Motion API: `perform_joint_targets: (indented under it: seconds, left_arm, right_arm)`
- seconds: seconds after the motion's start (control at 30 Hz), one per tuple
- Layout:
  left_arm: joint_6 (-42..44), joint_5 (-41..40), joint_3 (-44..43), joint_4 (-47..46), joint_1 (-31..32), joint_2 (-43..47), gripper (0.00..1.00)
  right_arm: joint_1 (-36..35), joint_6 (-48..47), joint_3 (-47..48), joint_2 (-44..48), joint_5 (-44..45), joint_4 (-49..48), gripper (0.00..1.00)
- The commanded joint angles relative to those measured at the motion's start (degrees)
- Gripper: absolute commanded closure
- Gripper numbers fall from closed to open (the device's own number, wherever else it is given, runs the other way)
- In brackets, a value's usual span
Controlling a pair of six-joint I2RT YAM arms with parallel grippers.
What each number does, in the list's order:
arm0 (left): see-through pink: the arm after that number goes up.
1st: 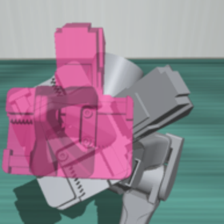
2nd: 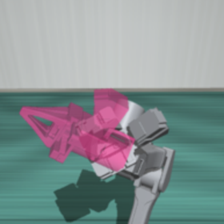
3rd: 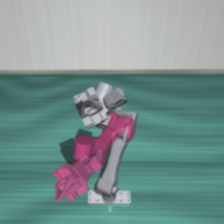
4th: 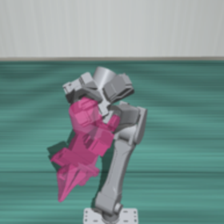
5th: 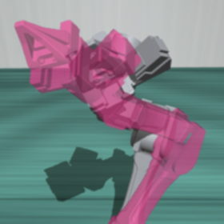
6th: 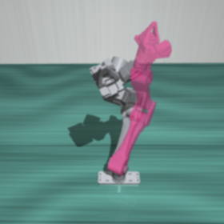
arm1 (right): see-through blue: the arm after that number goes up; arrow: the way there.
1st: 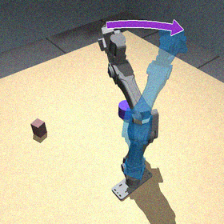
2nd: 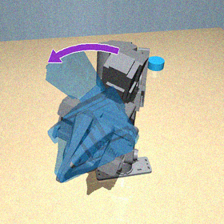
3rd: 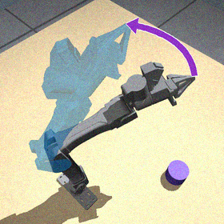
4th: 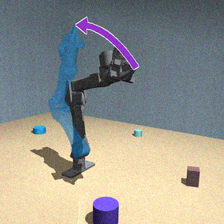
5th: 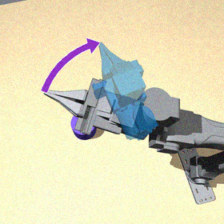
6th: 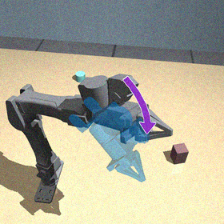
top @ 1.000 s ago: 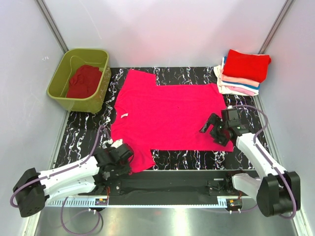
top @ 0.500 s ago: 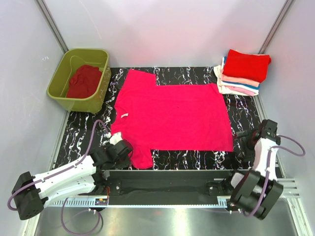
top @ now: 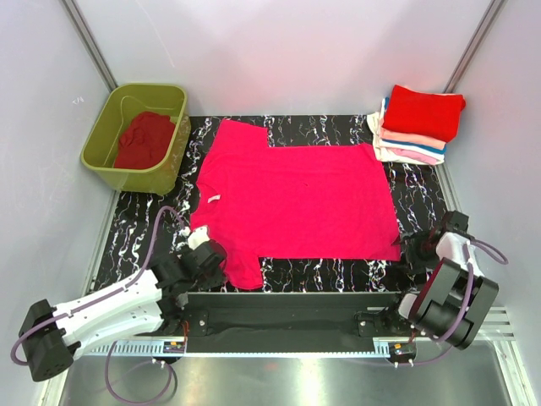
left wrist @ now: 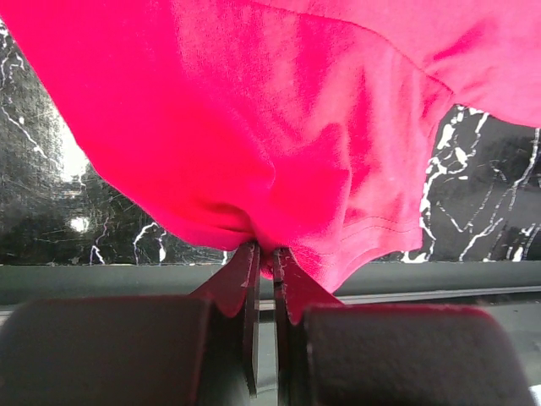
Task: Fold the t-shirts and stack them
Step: Fold the tshirt
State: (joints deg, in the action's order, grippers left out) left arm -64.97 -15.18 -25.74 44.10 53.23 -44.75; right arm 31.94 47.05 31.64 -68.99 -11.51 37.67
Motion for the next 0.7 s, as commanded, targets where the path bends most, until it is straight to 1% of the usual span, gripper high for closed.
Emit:
perform_joint_targets:
  seconds: [0.0,0.03,0.1,0.23,0.27,0.33,0.37,0.47,0.5,0.53,0.67]
  left_arm:
    - [-1.6,-2.7,0.3,-0.9,-0.1,2.5,0.99]
    - [-1.9,-2.7,0.9,-0.6,-0.1,3.6,0.99]
    - [-2.7,-2.8,1.3,-0.1,-0.1,4.7,0.99]
    - [-3.3,-2.8,2.0,0.9,-0.1,6.3,0.99]
    - [-3.5,-2.8,1.9,1.4,-0.1,6.5,1.0]
    - [-3.5,-2.9,1.2,2.3,-0.1,7.0,1.0]
    - [-3.4,-3.1,1.0,2.7,-0.1,7.0,1.0]
    - [-3.2,-3.5,-1.1,4.7,-0.1,7.5,1.0]
    - [-3.2,-3.6,-2.5,5.3,-0.1,7.7,1.0]
    - [-3.1,-3.7,-3.3,6.8,-0.1,7.8,1.0]
    - [-2.5,-3.3,-7.1,10.8,-0.1,8.9,1.0]
  right_arm:
    - [0.1,-1.0,-1.5,-3.7,-3.1,-5.5,0.3]
    - [0.1,-1.3,-1.6,-4.6,-3.3,-6.1,0.35]
    - [0.2,-1.4,-1.7,-6.2,-4.0,-6.9,0.38]
    - [0.1,-1.8,-1.1,-6.9,-4.1,-7.0,0.55]
    - [0.2,-1.8,-1.1,-6.2,-4.2,-6.7,0.61]
    - [0.1,-1.9,-0.8,-4.1,-4.1,-5.6,0.67]
    - [0.1,-2.1,-0.6,-3.4,-4.0,-5.2,0.74]
    - [0.1,-3.0,0.1,-0.1,-3.7,-2.3,0.86]
    - [0.1,-3.2,0.4,0.9,-3.9,-1.4,0.94]
    - [0.1,-3.3,0.7,2.8,-4.0,0.5,0.99]
    - [0.2,-4.1,0.5,8.7,-5.7,4.0,1.0]
